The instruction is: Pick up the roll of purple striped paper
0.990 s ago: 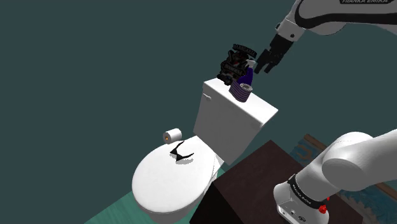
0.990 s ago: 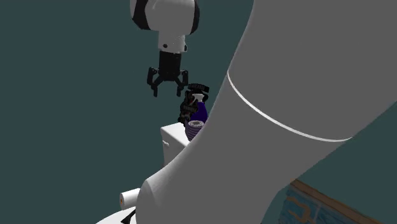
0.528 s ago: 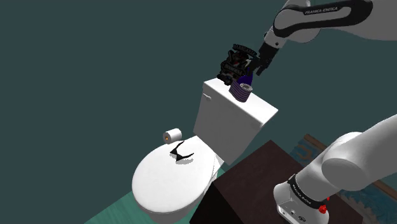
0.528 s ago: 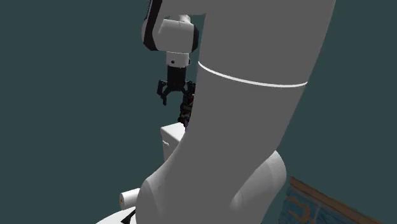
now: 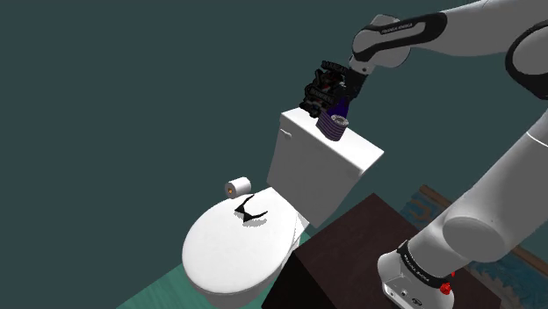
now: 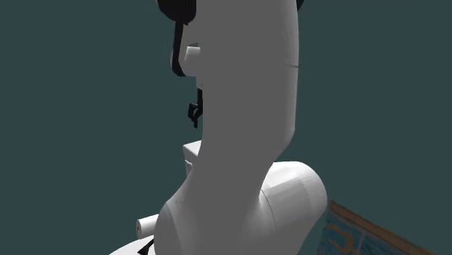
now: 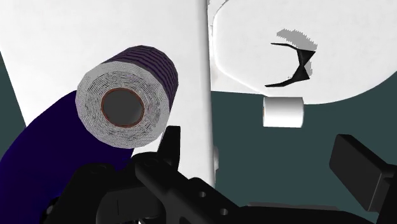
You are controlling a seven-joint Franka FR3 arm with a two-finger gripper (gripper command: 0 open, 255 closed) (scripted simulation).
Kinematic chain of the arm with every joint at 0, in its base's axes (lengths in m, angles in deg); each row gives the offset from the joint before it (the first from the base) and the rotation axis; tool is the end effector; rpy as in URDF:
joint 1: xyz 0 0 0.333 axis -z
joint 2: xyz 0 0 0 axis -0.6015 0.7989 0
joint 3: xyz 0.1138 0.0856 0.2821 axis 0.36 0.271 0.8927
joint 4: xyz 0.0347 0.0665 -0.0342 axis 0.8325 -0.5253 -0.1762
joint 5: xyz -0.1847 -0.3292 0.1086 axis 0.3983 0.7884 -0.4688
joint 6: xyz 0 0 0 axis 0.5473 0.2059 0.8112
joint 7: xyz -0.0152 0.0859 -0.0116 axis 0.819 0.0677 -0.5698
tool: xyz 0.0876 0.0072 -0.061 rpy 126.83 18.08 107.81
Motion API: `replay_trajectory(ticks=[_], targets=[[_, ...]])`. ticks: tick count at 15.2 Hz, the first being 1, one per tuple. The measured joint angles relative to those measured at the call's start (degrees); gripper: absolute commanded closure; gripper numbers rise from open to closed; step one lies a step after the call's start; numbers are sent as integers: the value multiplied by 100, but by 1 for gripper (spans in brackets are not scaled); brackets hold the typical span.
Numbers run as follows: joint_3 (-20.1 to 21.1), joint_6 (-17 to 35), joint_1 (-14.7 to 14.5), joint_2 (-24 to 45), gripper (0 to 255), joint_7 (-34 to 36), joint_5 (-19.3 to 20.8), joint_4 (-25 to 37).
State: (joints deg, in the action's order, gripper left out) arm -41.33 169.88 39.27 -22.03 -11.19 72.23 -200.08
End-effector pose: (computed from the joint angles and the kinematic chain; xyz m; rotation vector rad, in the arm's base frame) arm 0.5425 -0.1953 0.4296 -3.0939 -0.0200 -0.0905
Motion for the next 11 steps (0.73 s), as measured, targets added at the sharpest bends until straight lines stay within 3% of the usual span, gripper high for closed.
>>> replay_trajectory(ticks=[9, 11], targets=[[-16, 8, 470, 2034, 0, -678, -460, 1796], [1, 59, 509, 2194, 0, -717, -497, 1892]])
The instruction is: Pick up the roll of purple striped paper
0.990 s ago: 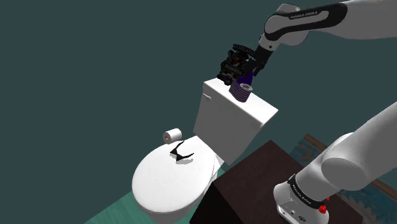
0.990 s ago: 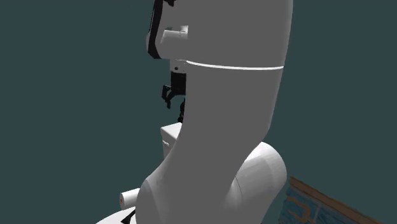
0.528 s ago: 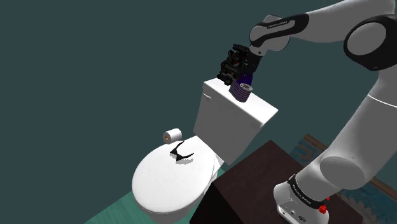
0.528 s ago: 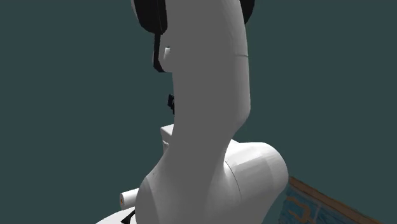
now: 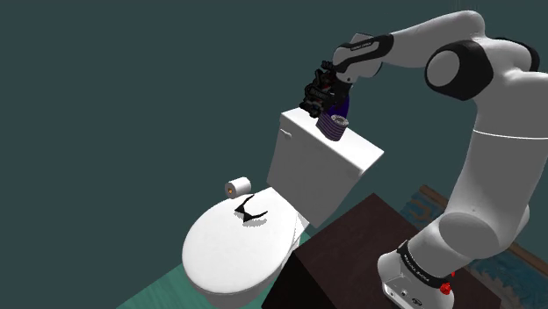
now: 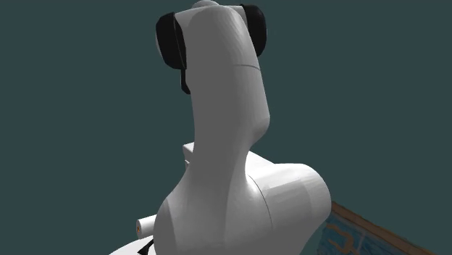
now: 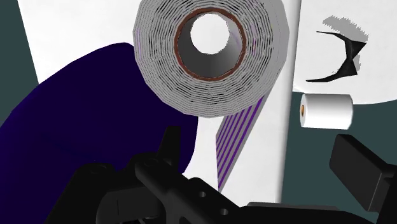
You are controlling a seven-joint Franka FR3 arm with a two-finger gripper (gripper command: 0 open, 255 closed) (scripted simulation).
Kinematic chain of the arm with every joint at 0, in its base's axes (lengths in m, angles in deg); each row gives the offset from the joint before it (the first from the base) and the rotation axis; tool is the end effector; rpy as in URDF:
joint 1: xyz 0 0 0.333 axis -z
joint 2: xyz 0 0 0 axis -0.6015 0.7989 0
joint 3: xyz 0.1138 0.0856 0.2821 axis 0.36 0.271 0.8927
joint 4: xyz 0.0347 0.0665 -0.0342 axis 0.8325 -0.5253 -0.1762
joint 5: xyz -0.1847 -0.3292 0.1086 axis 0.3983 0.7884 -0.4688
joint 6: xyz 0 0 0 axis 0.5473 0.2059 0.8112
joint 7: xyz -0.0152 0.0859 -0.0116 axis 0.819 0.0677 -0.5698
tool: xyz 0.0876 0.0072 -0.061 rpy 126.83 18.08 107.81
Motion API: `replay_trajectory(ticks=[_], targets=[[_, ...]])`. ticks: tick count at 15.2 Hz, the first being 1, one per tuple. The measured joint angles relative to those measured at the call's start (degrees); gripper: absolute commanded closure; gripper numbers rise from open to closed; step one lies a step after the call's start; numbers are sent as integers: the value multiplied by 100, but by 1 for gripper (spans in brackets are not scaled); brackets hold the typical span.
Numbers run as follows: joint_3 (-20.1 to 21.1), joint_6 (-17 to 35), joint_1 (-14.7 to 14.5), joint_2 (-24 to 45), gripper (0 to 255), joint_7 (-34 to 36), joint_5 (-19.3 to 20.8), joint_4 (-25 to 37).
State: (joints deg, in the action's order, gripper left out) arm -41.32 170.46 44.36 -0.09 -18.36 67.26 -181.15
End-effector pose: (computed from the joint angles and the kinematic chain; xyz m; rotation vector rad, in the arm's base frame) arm 0.6208 -0.2613 0.3540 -3.1280 -0.0547 -0.0398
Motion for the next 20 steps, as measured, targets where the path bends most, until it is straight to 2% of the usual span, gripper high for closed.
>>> replay_trajectory(ticks=[6, 7, 20], targets=[[45, 348, 27, 206, 0, -63, -84, -138], [47, 369, 32, 216, 255, -70, -89, -135], [34, 245, 32, 179, 255, -58, -67, -90]])
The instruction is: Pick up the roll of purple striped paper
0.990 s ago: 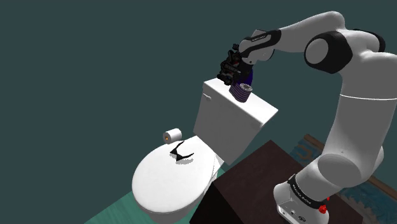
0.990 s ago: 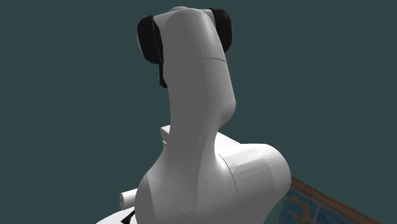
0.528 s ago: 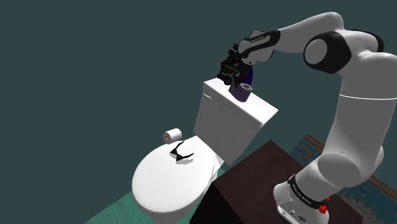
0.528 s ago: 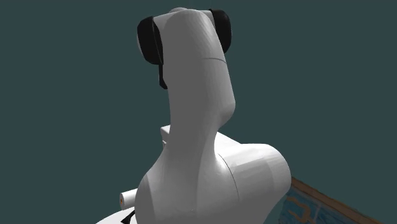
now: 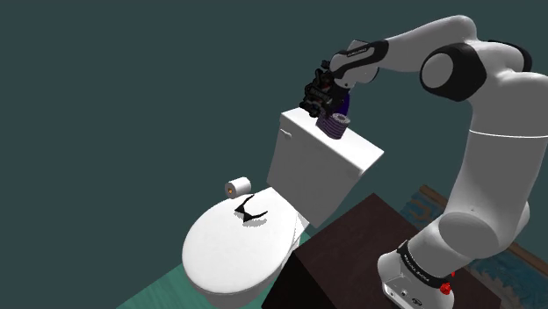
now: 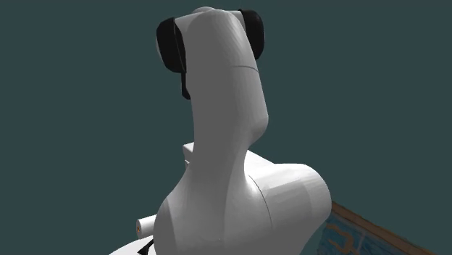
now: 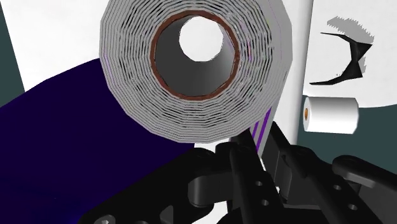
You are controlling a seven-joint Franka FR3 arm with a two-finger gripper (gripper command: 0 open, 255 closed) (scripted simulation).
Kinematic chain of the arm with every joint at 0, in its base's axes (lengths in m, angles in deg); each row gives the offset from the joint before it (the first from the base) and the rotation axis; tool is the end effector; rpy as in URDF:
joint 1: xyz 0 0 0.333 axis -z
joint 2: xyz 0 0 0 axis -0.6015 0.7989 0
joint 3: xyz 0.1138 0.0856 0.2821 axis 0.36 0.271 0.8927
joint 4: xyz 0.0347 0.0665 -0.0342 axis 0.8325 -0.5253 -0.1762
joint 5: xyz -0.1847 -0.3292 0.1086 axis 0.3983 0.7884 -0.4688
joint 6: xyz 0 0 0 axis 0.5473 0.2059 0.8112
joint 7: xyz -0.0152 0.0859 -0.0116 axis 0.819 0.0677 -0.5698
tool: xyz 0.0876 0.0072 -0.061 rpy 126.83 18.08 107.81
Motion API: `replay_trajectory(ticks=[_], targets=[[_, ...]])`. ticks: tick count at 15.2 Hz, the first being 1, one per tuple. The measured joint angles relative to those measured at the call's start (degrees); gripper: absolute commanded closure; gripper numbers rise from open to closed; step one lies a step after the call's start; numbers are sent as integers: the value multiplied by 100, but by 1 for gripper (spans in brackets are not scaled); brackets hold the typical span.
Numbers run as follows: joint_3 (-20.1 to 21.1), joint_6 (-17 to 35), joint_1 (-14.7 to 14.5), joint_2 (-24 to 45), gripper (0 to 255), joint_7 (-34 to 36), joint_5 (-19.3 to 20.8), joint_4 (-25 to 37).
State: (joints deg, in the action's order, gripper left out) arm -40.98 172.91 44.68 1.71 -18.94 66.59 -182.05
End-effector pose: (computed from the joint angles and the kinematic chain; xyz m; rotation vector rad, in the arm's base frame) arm 0.6213 -0.2628 0.3298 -3.1274 -0.0554 -0.0353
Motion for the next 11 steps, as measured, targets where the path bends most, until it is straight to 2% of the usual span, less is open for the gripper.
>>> replay_trajectory(ticks=[11], targets=[[-75, -666, -38, -341, 255, 106, 147, 353]])
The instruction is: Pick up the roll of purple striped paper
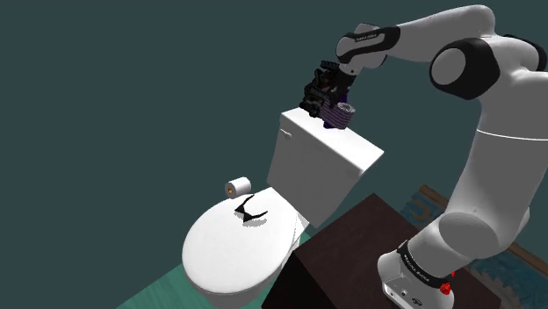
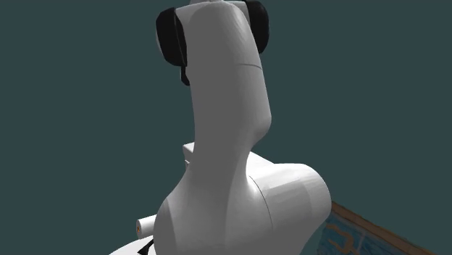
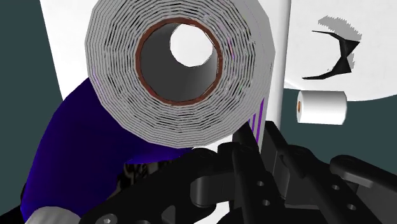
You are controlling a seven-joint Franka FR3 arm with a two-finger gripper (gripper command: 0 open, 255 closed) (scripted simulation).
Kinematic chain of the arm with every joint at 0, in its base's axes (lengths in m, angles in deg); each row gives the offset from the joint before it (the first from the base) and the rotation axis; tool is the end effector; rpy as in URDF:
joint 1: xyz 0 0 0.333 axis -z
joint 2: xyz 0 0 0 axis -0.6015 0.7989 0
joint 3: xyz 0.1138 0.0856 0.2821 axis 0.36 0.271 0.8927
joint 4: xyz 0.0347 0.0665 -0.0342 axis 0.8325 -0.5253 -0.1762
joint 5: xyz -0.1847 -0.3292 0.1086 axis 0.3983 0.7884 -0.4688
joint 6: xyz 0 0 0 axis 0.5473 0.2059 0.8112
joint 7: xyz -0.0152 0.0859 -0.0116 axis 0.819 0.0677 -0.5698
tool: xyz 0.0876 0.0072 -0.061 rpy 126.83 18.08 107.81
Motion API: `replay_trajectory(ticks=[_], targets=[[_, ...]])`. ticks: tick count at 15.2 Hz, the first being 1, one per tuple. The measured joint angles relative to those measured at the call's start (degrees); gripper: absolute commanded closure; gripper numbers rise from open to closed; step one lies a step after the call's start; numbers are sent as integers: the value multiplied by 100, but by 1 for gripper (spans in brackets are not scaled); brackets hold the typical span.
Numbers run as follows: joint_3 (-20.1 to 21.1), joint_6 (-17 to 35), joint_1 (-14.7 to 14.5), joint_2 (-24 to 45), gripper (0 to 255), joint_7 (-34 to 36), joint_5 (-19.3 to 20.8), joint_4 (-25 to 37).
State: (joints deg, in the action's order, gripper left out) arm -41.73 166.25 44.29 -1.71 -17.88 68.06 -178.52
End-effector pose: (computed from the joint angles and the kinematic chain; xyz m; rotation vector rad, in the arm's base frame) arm 0.6215 -0.2622 0.3876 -3.1282 -0.0563 -0.0381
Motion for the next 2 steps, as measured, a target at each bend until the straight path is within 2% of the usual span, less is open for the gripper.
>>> replay_trajectory(ticks=[2], targets=[[-6, -92, -6, -38, 255, 17, 17, 61]])
